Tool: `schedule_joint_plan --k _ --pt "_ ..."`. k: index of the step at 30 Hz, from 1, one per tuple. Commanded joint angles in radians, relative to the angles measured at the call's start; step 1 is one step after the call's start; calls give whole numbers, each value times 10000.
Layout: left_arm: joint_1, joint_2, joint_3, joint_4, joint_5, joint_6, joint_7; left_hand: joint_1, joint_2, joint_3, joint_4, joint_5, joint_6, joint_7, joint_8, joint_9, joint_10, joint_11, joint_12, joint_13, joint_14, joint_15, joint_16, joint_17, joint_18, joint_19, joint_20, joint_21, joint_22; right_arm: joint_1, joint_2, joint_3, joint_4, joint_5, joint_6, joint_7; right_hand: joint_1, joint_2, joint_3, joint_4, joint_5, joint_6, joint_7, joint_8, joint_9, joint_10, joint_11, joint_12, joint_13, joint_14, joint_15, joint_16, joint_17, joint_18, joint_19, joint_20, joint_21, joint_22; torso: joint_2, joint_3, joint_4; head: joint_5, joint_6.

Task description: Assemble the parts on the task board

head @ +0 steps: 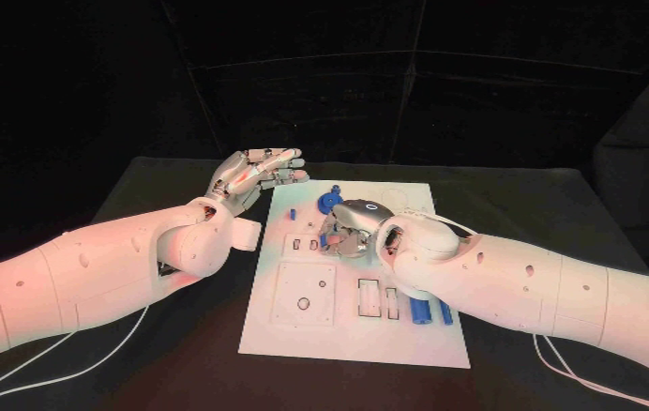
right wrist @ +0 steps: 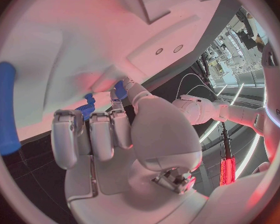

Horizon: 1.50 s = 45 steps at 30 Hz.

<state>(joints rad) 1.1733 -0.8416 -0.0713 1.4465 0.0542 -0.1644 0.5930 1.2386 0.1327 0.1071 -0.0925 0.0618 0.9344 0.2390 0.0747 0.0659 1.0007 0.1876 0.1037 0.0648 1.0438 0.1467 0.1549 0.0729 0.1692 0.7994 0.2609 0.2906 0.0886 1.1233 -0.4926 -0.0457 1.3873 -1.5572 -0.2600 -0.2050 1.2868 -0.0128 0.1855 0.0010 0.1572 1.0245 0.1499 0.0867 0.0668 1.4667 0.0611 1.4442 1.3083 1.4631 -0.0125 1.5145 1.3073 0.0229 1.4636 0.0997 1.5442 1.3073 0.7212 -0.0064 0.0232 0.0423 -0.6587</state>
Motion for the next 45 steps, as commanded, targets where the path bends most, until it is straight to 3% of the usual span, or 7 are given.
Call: schedule_joint_plan --k 1,14,23,30,38,40,45 --pt "17 -8 8 -8 19 149 92 -37 94 44 -5 60 66 69 -26 -1 52 17 34 -13 97 5 -49 -1 154 63 8 16 -11 -41 -11 -47 -36 -60 379 -213 -17 -122 -77 -1 21 -87 19 -34 11 130 48 -52 1361 779 65 -64 1273 -53 516 58 -44 1928 -3 -5 20 -15 -4" --pt "17 -3 8 -21 19 174 80 -42 95 48 -5 60 67 69 -26 -1 52 17 33 -14 98 5 -50 -1 154 64 8 15 -12 -44 4 -47 -23 -70 -138 -272 -443 -443 -658 386 -250 -607 109 -215 -7 35 140 -168 1260 777 141 -80 1255 -46 498 126 -62 1903 4 1 -6 -4 4" --pt "17 22 8 -90 -68 238 49 -291 -63 -65 28 -126 350 -70 52 22 342 -102 61 5 417 -106 -10 25 172 350 -77 85 -40 -45 -144 -45 99 646 -1856 943 -292 -829 -1575 781 284 -1714 379 -225 -13 -435 381 -723 718 780 348 -60 1312 -30 446 312 -101 1840 -10 20 -8 -18 40" --pt "16 17 7 -116 -634 -34 -175 -261 -139 -82 -73 -129 374 -143 -8 2 412 -175 -38 -9 924 -244 142 96 174 743 -210 229 -17 17 -995 -17 965 1675 -2962 2131 115 -729 -1877 968 439 -1749 387 -118 36 -449 399 -705 692 790 375 -36 1371 -31 455 365 -100 1852 -13 18 -26 19 112" --pt "128 -33 9 -363 -1741 302 -1337 -391 -216 -254 -25 -100 642 -448 76 56 976 -594 91 73 3545 -936 1674 945 163 2650 -927 1261 403 636 -2432 102 1882 4878 -1745 3468 625 -314 -1763 817 917 -1307 264 153 118 -432 288 -673 693 804 297 -3 1436 -28 451 307 -101 1851 -90 14 -34 -12 154" --pt "222 -66 8 -389 -2004 326 -1679 126 90 221 -353 -129 1016 -799 242 108 2099 -1023 572 280 4750 -1486 2919 1660 174 3909 -1426 2090 787 921 -2858 115 1981 5571 -1379 3559 691 -217 -1732 788 925 -1248 245 187 121 -463 268 -713 650 782 276 -46 1353 -6 380 287 -143 1764 -126 17 -73 -10 141" --pt "642 -28 7 -537 -3384 732 -3427 -525 -323 641 -297 -199 1576 -1342 459 246 3584 -1721 1319 972 4972 -1925 11197 10460 -24 5899 -2052 4608 2592 1483 -3871 127 2044 6436 -937 3465 838 -78 -1675 689 1354 -1067 195 301 133 -460 213 -710 646 767 224 -80 1300 9 330 234 -176 1705 -276 10 -85 -22 32"
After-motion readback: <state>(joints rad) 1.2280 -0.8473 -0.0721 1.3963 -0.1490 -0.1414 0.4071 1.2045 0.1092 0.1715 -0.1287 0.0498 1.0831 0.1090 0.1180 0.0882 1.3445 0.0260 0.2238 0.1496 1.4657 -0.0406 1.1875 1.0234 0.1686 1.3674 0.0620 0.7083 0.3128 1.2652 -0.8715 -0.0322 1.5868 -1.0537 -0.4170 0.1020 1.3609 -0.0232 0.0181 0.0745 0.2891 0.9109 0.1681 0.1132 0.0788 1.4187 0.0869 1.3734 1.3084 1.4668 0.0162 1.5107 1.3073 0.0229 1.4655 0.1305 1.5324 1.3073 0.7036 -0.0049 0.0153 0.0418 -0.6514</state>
